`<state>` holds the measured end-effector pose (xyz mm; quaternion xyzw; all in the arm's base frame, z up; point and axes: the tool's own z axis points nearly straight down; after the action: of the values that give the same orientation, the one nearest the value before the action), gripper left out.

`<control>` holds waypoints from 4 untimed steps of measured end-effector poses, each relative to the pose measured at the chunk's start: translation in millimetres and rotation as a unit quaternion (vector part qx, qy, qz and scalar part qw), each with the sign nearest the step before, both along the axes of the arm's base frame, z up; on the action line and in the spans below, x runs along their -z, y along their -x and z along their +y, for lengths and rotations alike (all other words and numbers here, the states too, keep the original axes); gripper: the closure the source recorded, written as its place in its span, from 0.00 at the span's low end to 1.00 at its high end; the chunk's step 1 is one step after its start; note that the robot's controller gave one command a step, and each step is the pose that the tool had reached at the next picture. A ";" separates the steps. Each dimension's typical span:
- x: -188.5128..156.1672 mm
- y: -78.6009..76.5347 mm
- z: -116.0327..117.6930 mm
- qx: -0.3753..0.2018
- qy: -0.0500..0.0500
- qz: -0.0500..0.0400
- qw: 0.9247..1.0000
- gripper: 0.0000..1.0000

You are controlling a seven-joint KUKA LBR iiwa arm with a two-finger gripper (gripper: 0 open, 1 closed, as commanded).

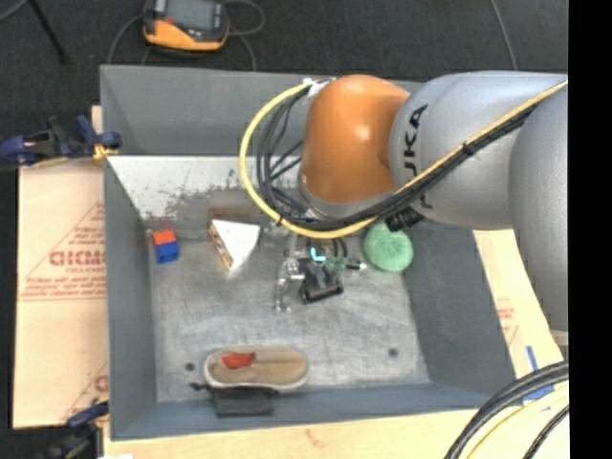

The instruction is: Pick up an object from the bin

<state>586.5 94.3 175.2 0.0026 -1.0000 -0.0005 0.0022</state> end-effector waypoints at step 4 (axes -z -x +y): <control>101.1 -67.9 -115.1 -0.093 0.000 -0.007 0.996 1.00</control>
Offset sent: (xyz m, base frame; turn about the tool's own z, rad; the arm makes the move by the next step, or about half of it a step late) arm -0.0117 -0.0996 -0.0856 0.0242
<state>654.4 -20.8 74.0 0.0955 -0.9954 -0.0008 -0.0049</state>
